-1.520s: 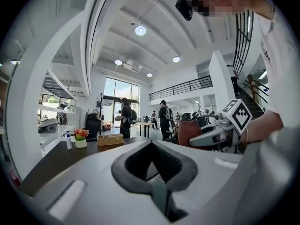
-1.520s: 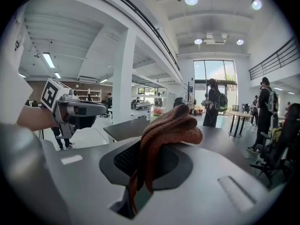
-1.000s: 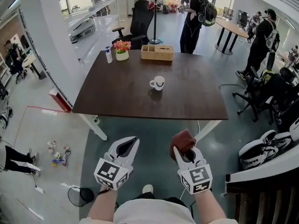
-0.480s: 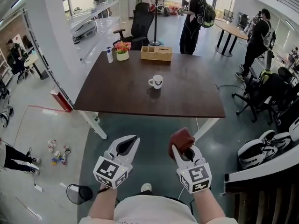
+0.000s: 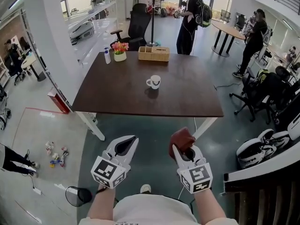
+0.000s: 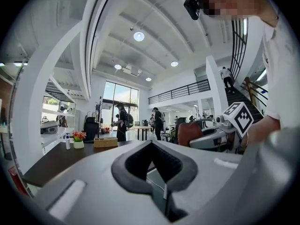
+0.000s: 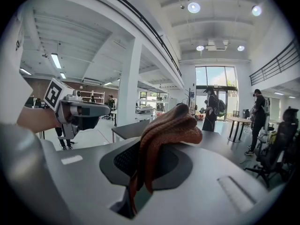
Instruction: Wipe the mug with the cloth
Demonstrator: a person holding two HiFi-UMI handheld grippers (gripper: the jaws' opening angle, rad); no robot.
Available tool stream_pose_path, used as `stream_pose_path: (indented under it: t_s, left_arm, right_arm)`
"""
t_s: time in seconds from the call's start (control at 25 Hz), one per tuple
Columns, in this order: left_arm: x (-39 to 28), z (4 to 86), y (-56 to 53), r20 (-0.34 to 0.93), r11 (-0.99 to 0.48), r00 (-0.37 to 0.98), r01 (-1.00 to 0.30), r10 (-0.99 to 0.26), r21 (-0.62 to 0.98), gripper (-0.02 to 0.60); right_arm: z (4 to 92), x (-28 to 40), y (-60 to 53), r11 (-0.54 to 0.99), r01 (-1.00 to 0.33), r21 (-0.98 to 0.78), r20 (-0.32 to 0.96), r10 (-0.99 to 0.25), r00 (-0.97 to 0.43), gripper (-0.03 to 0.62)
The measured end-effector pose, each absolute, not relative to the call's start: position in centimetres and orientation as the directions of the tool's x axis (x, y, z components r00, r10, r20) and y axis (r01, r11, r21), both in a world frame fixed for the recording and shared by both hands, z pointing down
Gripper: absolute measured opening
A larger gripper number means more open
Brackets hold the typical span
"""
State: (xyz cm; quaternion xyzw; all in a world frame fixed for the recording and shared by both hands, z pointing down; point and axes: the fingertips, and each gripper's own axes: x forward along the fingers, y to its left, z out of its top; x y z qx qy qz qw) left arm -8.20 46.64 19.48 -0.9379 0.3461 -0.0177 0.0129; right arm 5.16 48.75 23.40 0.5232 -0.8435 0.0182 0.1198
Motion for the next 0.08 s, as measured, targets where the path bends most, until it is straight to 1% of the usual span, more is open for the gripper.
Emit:
stream_pose_path:
  t_s: [0.08]
  left_arm:
    - [-8.20, 19.50, 46.60, 0.026, -0.767, 0.767, -0.640, -0.641, -0.039, 0.000]
  right_arm:
    - [23.28, 5.05, 48.69, 0.447, -0.890, 0.094, 0.218, -0.881, -0.420, 0.075]
